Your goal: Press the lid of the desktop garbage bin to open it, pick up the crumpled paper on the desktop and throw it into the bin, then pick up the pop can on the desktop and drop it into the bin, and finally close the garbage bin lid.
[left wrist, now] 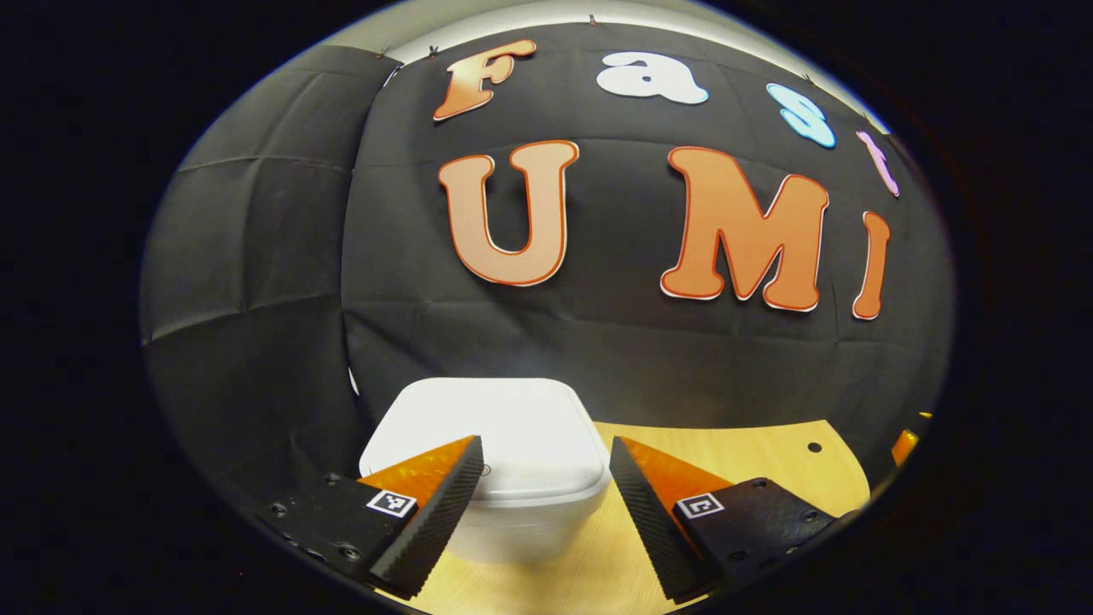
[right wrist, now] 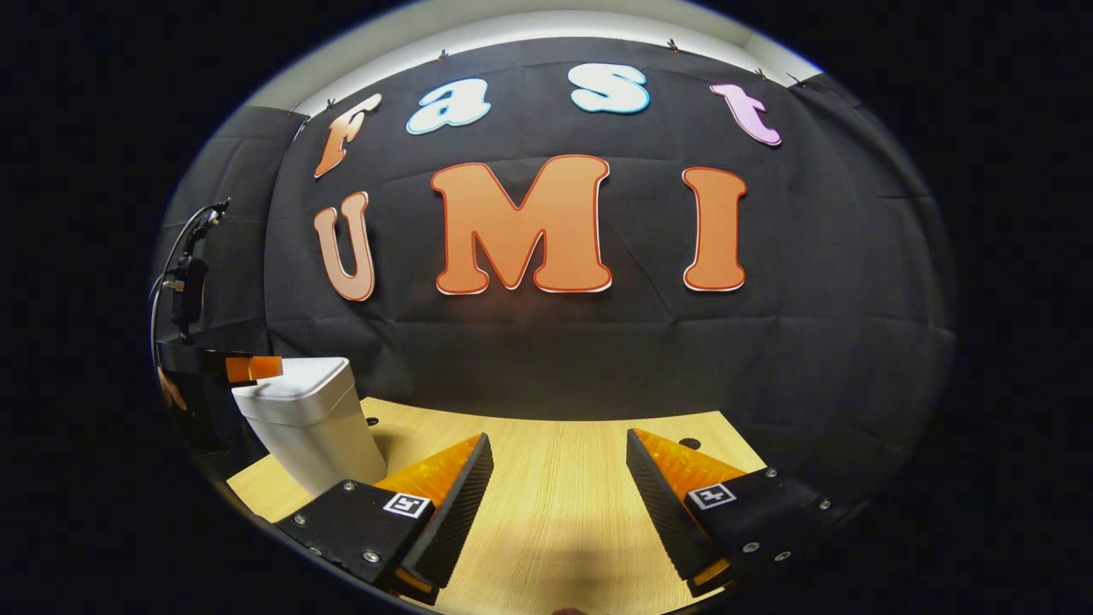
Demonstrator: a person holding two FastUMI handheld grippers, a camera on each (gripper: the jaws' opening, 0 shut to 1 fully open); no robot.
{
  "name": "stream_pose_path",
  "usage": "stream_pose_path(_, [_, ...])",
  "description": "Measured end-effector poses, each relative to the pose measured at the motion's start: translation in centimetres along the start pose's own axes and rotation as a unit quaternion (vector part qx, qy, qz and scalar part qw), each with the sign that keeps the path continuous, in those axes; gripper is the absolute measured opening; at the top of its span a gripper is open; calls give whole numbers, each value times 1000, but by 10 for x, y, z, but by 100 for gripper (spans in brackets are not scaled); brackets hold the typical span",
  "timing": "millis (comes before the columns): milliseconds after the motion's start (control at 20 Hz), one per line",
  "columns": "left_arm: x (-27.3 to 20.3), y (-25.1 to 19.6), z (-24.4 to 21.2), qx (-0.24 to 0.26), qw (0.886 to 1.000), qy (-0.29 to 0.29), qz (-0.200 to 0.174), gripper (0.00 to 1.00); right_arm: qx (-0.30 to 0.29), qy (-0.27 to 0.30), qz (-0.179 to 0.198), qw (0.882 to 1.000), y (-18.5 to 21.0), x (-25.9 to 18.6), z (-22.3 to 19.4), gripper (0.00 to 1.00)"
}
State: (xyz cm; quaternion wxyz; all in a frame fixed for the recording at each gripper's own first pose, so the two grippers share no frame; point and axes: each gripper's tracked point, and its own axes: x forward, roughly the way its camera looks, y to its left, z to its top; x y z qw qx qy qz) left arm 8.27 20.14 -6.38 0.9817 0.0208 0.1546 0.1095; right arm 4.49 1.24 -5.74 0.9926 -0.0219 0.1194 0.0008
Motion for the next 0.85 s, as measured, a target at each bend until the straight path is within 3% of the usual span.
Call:
stream_pose_path(350, [-50, -51, 30, 2, 996, -82, -28, 94, 4, -9, 5, 1000, -1, -1, 9, 94])
stream_pose_path(850, [-88, -121, 11, -3, 993, -87, -76, 94, 8, -17, 6, 1000, -5, -8, 19, 94])
